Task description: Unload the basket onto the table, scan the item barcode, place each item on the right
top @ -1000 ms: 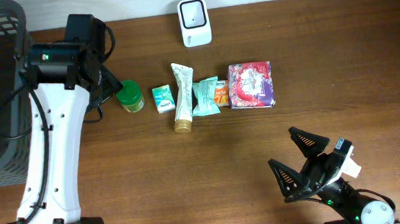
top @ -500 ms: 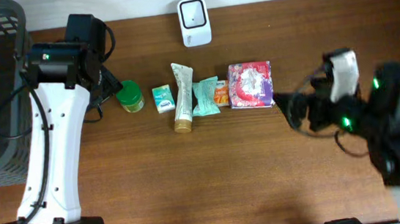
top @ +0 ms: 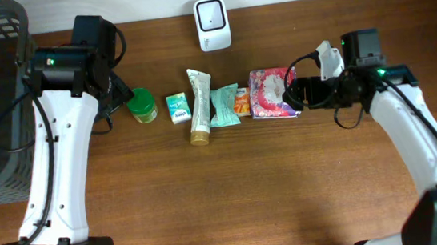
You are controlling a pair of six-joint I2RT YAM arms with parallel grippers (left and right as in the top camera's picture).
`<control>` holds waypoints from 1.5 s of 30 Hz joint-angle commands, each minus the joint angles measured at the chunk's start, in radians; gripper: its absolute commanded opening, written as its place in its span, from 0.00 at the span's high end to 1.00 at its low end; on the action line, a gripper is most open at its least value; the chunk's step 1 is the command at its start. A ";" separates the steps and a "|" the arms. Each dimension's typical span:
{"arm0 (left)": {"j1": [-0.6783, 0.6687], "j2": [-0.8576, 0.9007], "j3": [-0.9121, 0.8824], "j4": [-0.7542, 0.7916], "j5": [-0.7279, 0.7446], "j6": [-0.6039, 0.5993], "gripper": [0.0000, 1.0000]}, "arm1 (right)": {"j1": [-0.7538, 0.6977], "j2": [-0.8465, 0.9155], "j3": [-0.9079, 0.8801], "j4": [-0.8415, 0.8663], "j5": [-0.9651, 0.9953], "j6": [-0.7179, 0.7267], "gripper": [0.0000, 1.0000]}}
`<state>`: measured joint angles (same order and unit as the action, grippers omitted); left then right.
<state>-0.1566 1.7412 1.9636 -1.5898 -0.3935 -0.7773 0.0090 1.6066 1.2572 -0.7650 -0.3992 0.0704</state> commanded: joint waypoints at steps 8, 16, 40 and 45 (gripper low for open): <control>0.001 -0.002 -0.001 -0.002 -0.012 0.013 0.01 | -0.136 0.273 0.018 0.207 -0.166 0.046 0.03; 0.001 -0.002 -0.001 -0.002 -0.012 0.013 0.01 | -0.130 0.428 0.017 0.272 -0.376 0.039 0.22; 0.001 -0.002 -0.001 -0.002 -0.012 0.013 0.01 | 0.015 0.378 0.545 -0.514 0.900 0.370 0.96; 0.001 -0.002 -0.001 -0.002 -0.012 0.012 0.01 | 0.128 0.409 0.442 -0.397 0.916 0.376 0.96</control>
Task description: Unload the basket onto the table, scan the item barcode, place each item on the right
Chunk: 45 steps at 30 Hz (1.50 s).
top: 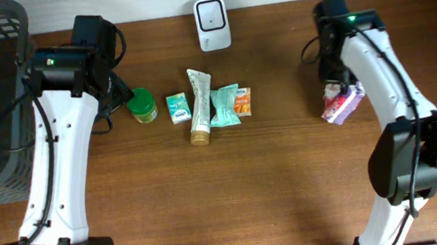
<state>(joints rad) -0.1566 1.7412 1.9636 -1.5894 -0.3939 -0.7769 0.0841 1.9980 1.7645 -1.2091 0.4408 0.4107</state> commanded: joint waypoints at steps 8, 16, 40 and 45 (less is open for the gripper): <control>0.001 -0.002 -0.001 -0.002 -0.011 0.012 0.01 | 0.305 0.050 -0.024 0.186 -0.204 0.023 0.27; 0.001 -0.002 -0.001 -0.002 -0.011 0.012 0.01 | 0.199 0.050 0.251 -0.047 -0.220 -0.082 0.01; 0.001 -0.002 -0.001 -0.002 -0.011 0.012 0.01 | -0.307 0.056 -0.463 0.515 -1.233 -0.348 0.96; 0.001 -0.002 -0.001 -0.002 -0.011 0.012 0.01 | -0.269 0.002 -0.269 0.337 -1.077 -0.320 0.96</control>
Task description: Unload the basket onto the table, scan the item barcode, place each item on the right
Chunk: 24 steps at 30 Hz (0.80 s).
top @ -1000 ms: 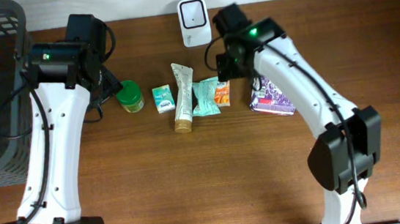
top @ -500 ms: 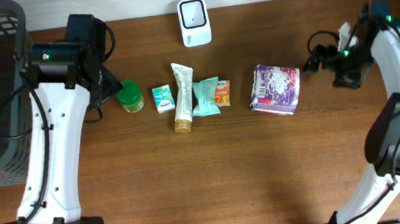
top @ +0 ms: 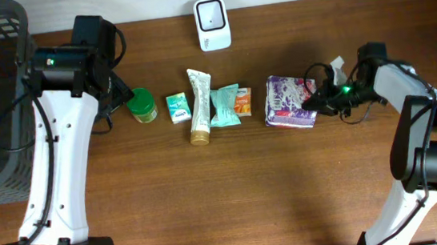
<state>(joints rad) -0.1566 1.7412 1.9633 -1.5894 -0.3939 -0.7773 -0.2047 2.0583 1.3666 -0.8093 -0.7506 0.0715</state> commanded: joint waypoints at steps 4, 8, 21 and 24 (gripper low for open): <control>0.001 -0.002 -0.001 -0.002 -0.011 0.013 0.01 | 0.145 -0.072 0.449 -0.387 0.650 0.152 0.96; 0.001 -0.002 -0.001 -0.002 -0.011 0.013 0.01 | 0.339 -0.069 0.529 -0.500 1.216 0.367 0.96; 0.001 -0.002 -0.001 -0.002 -0.011 0.013 0.01 | 0.409 0.003 0.562 -0.363 0.792 0.268 0.96; 0.001 -0.002 -0.001 -0.002 -0.011 0.013 0.01 | 0.322 0.003 0.645 -0.348 0.358 0.096 0.96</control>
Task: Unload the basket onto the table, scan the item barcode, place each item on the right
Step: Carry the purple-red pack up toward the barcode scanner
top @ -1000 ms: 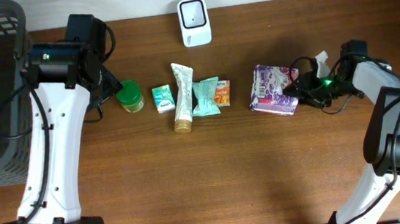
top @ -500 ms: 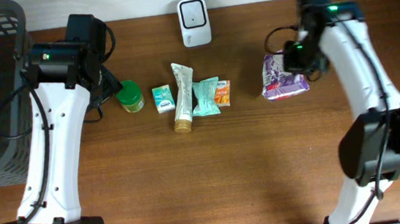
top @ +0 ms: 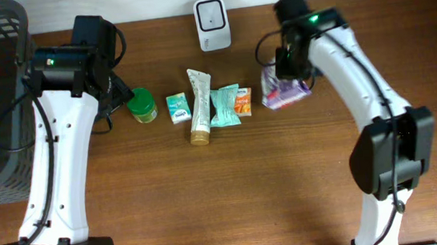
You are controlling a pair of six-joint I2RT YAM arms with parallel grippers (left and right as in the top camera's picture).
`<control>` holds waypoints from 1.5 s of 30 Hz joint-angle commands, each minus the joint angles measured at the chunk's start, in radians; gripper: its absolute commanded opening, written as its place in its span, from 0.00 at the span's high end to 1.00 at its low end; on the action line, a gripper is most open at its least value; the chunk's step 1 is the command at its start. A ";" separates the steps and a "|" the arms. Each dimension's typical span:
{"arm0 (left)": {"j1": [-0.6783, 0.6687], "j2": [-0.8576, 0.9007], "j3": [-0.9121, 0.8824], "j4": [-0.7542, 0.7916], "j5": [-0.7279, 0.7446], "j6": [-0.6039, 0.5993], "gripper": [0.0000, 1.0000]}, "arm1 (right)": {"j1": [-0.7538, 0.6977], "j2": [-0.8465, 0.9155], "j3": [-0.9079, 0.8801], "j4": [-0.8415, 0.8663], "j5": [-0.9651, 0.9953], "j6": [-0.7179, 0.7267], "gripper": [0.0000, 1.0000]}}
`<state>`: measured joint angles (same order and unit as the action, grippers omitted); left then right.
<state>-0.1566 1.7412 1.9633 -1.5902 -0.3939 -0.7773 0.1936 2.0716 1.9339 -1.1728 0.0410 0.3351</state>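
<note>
The white barcode scanner point(top: 211, 13) stands at the table's back edge. A purple and pink packet point(top: 284, 91) hangs tilted under my right gripper point(top: 285, 74), which is shut on its upper edge. It is in front of the scanner and to its right. My left gripper point(top: 121, 96) is beside a green jar point(top: 142, 106). Its fingers are hidden under the arm, so their state does not show.
A row of items lies mid-table: a small green box point(top: 178, 108), a pale tube point(top: 198, 105), a teal sachet point(top: 223, 106) and an orange sachet point(top: 241, 102). A dark basket fills the left side.
The packet lay flat, purple side up, right of the orange sachet, with my right gripper at its right edge. Now the right arm reaches over from the back and holds it tilted, nearer the scanner.
First the packet lay pink side up at the right end of the row, my right gripper on its edge. Then it was held out at the far right. Then it lay purple side up. Now it is held near the scanner. The left arm has stayed still.
</note>
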 commanded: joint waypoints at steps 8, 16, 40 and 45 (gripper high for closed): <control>0.001 -0.002 -0.001 -0.001 -0.011 0.012 0.01 | -0.214 -0.010 0.082 0.152 -1.194 -0.679 0.96; 0.001 -0.002 -0.001 -0.001 -0.011 0.013 0.01 | -0.166 -0.012 0.083 0.531 -1.082 -0.500 0.96; 0.001 -0.002 -0.001 -0.001 -0.011 0.013 0.01 | -0.407 0.316 0.054 0.252 -0.562 -0.038 0.38; 0.001 -0.002 -0.001 -0.001 -0.011 0.013 0.01 | -0.369 0.364 0.044 0.241 -0.561 -0.042 0.51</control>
<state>-0.1566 1.7416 1.9633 -1.5898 -0.3939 -0.7773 -0.2070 2.3905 1.9842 -0.9241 -0.5034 0.2905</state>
